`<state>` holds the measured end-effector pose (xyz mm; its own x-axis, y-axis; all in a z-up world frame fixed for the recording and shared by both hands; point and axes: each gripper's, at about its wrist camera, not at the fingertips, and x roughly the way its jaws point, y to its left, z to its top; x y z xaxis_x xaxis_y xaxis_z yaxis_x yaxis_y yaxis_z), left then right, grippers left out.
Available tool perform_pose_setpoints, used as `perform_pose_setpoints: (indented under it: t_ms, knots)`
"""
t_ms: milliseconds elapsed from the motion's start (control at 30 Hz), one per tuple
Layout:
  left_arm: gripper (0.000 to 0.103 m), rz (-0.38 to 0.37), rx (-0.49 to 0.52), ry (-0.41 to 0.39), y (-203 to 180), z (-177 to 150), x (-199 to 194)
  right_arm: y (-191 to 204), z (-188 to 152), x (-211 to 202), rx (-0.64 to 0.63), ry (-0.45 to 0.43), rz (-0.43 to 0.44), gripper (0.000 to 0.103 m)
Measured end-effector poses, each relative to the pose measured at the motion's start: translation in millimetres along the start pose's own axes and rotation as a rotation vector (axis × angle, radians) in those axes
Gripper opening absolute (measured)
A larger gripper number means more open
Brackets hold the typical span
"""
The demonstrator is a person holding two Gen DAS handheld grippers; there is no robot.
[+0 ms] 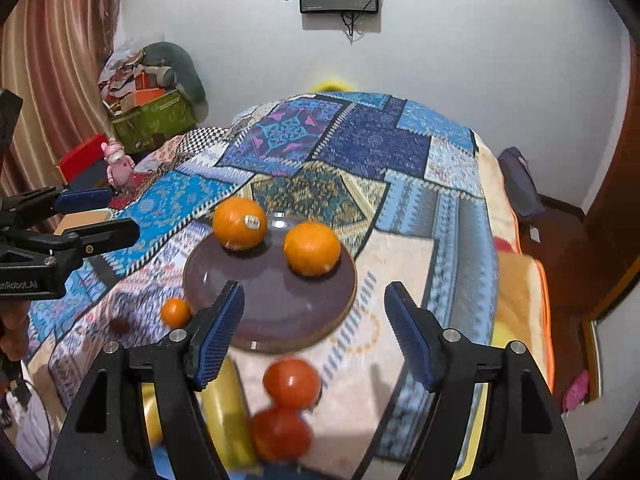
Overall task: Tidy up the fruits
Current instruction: 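Move the left tool to a yellow cucumber and grasp it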
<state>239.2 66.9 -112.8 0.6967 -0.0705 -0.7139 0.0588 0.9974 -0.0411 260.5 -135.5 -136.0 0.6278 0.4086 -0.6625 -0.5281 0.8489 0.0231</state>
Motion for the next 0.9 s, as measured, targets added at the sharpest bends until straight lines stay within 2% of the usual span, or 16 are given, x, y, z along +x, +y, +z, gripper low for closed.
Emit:
perform_pose_setpoints:
  t_ms: [300,500,633,900]
  knots:
    - [0.081,0.003,-0.07,0.099,14.4,-50.1,7.7,-3.2,-49.6,-4.0,0.074,0.075,0.022,0.071]
    - [0.081,-0.028,-0.133,0.155,21.7,-73.8,17.6,-8.1,-80.2,11.8,0.144,0.156,0.048,0.071]
    - [0.081,-0.032,-0.13,0.164,14.7,-82.6,18.7,-11.1,-87.2,20.3,0.173,0.179,0.062,0.071]
    - [0.081,-0.103,-0.116,0.174,-10.8,-81.7,20.5,-10.7,-88.0,31.0,0.186,0.191,0.088,0.071]
